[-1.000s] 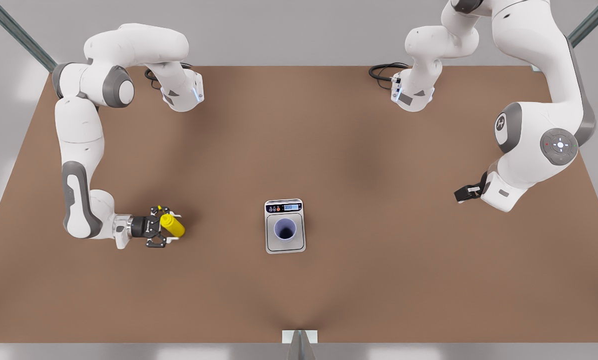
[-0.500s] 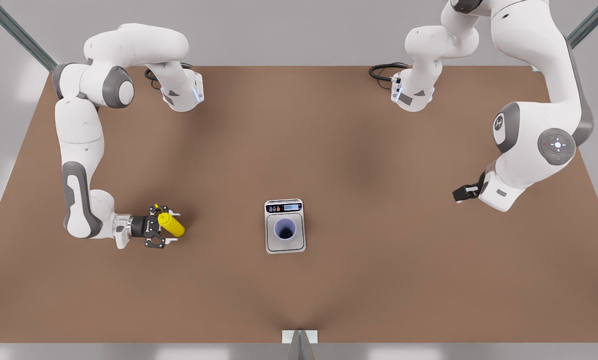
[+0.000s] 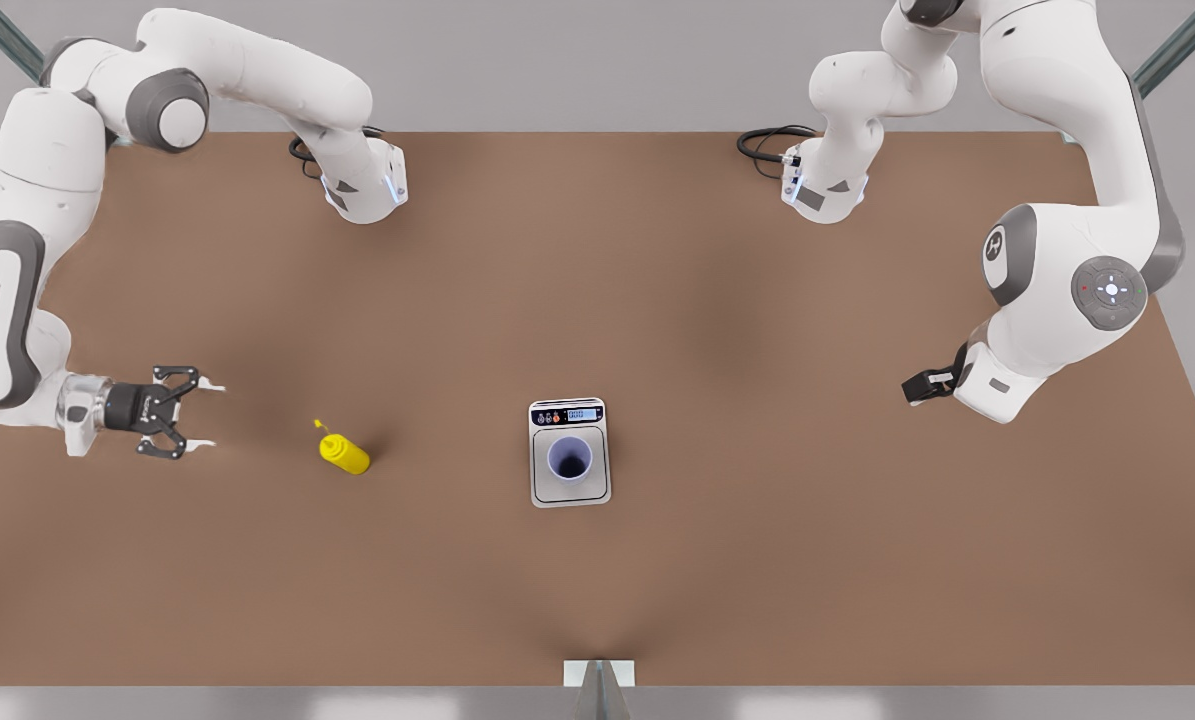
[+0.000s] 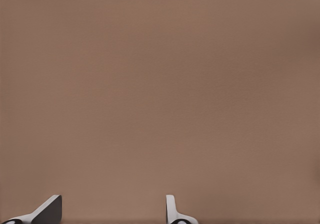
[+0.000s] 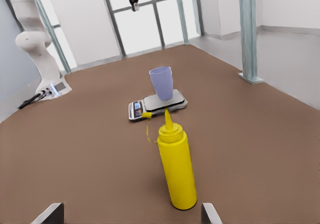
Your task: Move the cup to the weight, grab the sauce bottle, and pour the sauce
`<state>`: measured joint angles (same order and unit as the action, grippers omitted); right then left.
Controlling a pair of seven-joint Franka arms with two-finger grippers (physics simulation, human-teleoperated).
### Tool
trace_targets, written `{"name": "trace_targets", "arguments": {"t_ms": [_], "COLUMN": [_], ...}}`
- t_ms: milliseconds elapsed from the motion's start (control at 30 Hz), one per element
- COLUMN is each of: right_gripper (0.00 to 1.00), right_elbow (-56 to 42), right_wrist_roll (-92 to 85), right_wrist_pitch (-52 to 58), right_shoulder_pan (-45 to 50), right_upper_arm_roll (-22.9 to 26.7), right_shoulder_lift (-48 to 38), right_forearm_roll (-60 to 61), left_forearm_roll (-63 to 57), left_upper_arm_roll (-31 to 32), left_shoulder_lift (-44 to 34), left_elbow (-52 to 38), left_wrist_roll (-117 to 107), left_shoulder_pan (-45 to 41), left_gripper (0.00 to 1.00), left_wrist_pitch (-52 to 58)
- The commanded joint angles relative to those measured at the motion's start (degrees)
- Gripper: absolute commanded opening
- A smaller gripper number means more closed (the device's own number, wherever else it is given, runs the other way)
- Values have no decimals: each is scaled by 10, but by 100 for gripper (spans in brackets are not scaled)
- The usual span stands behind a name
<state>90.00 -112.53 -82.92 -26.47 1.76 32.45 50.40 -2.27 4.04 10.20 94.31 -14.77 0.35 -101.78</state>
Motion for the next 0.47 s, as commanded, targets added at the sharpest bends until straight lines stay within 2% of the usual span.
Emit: {"name": "trace_targets", "arguments": {"t_ms": [0, 33, 100, 167, 233, 300, 433], "right_gripper": [100, 100, 100, 100, 100, 100, 100], "right_elbow": [0, -1, 9, 4, 2, -49, -55], "right_wrist_roll": [53, 118, 341, 594, 919, 1114, 1122], "right_wrist_pitch": [-3, -19, -167, -250, -243, -135, -132], "right_shoulder_pan": [19, 56, 161, 237, 266, 283, 281], "right_upper_arm_roll": [1, 7, 6, 9, 7, 2, 3], "right_shoulder_lift": [-25, -51, -126, -147, -174, -187, -203], "right_forearm_roll": [-14, -22, -128, -282, -400, -507, -508], "left_forearm_roll": [0, -1, -2, -1, -3, -3, -3], "left_upper_arm_roll": [0, 0, 0, 0, 0, 0, 0], "left_shoulder_lift": [0, 0, 0, -1, -3, -3, -2], "left_elbow": [0, 0, -14, -33, -33, -33, -33], "left_wrist_roll": [0, 0, 2, 32, 32, 32, 33], "left_shoulder_pan": [1, 1, 1, 1, -1, -5, -7], "left_gripper": [100, 100, 100, 100, 100, 100, 100], "left_wrist_pitch": [0, 0, 1, 10, 12, 13, 13]}}
